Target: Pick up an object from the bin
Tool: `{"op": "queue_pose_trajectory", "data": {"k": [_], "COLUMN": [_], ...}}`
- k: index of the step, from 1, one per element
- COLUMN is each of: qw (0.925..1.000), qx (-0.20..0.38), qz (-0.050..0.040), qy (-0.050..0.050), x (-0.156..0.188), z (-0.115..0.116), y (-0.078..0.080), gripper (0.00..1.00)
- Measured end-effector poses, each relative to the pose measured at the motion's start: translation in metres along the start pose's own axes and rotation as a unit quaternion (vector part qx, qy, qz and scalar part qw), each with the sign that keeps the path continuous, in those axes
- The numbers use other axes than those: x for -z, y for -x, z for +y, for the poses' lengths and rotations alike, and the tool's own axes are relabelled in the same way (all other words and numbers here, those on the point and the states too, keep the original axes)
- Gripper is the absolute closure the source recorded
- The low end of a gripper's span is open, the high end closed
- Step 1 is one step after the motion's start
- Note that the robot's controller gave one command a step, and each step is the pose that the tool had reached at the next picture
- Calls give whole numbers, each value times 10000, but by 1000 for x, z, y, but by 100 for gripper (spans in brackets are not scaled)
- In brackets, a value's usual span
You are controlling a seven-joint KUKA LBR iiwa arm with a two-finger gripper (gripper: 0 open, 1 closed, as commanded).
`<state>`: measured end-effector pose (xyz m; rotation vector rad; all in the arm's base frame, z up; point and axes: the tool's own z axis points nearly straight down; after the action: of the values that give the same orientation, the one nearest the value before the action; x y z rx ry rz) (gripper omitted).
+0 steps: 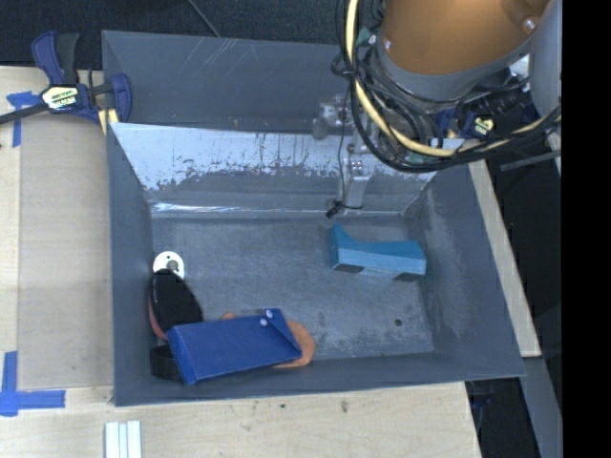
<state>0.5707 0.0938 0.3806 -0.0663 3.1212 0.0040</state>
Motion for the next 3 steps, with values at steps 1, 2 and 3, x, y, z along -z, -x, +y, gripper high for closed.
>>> {"op": "queue_pose_trajectory", "data": {"k": [1, 2, 3], "qw": [9994, 9989, 9961], "qx": [-328, -462, -883], "qz": [69, 101, 83], "qy": [-8, -22, -18], "x": [-63, -103, -108], "z": [-36, -64, -65], "y": [-13, -20, -17], "gripper": [0, 0, 0]}}
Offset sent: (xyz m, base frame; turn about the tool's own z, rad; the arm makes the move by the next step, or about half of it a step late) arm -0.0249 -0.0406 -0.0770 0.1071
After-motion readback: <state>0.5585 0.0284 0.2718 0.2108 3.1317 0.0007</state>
